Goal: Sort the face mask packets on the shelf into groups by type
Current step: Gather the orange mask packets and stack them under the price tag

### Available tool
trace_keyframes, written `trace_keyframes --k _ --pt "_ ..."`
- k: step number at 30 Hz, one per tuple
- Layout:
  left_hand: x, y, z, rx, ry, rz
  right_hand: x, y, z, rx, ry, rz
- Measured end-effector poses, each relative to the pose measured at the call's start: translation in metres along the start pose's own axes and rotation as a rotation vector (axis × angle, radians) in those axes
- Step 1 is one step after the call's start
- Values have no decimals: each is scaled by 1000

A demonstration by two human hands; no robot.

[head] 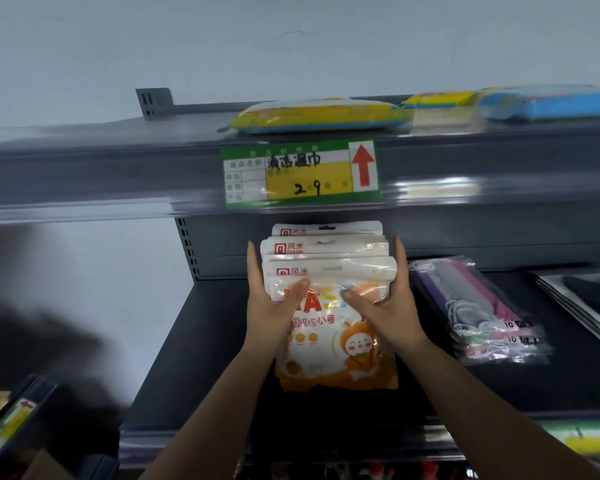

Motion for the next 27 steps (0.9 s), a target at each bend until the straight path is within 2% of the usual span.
trace_keyframes --k 2,5,8,13,17,23,27 --pt "-1 4 0 25 47 -4 -4 -5 3 -11 10 -16" --pt "-8 1 -3 81 172 -31 -14 -6 4 -43 128 -38" --pt "-13 -2 -4 103 179 -50 -21 -2 1 -28 231 -35" --pt "-12 -11 -3 176 104 -142 -19 7 2 -59 117 50" --pt "-2 -25 1 150 86 -200 -7 23 1 -56 102 87" --pt "-9 -4 8 150 283 -100 -12 1 -2 -104 154 -23" --pt "-11 7 11 127 263 12 -14 -7 -2 -74 221 -73"
Point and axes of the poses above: each hand's wrist, its own x-axis towards the middle knuckle, its own z-axis out of the back of the hand, y = z × x, the point moved 7 cm from there along x, towards the middle knuckle, and after that the axes turned 4 degrees about -z, right-handed, at the moved point
